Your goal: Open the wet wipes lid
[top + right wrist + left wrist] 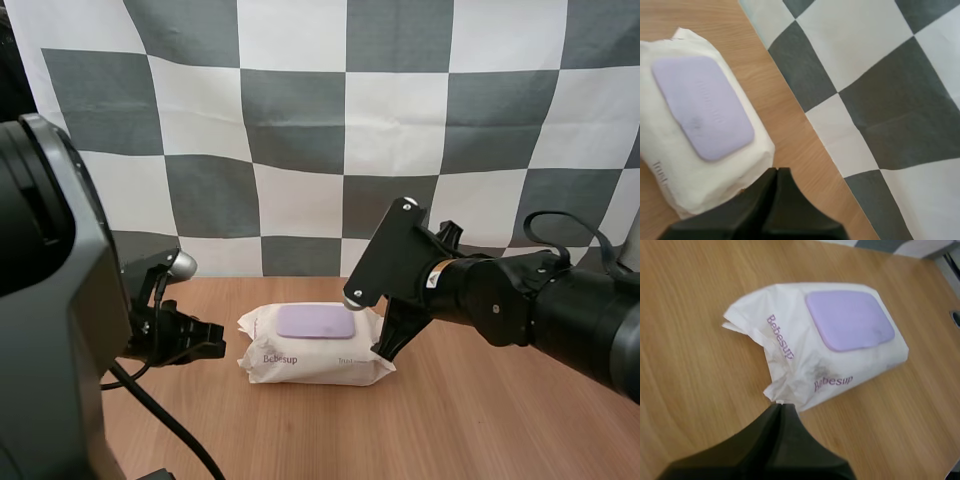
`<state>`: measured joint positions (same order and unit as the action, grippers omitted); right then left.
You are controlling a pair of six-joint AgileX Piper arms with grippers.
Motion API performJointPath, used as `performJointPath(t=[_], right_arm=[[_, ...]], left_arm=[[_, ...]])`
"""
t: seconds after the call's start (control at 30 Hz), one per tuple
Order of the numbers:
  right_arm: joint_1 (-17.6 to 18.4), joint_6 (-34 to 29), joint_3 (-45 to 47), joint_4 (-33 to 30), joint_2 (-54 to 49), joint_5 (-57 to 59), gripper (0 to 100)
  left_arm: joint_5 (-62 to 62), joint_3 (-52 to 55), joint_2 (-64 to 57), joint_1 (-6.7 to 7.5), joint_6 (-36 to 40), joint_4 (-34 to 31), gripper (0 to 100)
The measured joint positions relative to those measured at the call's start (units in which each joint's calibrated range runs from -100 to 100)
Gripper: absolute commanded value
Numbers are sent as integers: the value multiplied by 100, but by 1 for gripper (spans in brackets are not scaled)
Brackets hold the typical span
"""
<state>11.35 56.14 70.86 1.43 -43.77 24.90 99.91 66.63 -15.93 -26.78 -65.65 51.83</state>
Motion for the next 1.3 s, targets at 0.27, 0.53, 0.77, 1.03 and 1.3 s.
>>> performJointPath(t=[0.27, 0.53, 0.77, 1.03, 1.3], right_arm=[[652, 0, 0, 30, 0, 437, 42], [752, 0, 0, 30, 0, 437, 49], [752, 0, 0, 178, 0, 437, 49], [752, 0, 0, 178, 0, 437, 63], [760, 0, 0, 285, 0, 204, 70]], left_arm=[[0, 399, 0, 0, -1217, 434, 63], [-210, 840, 0, 0, -2280, 882, 63], [-639, 872, 13, 205, -2612, 1161, 63], [-1888, 884, 252, 714, -2657, 1508, 63], [-2214, 884, 582, 724, -2666, 1676, 63]])
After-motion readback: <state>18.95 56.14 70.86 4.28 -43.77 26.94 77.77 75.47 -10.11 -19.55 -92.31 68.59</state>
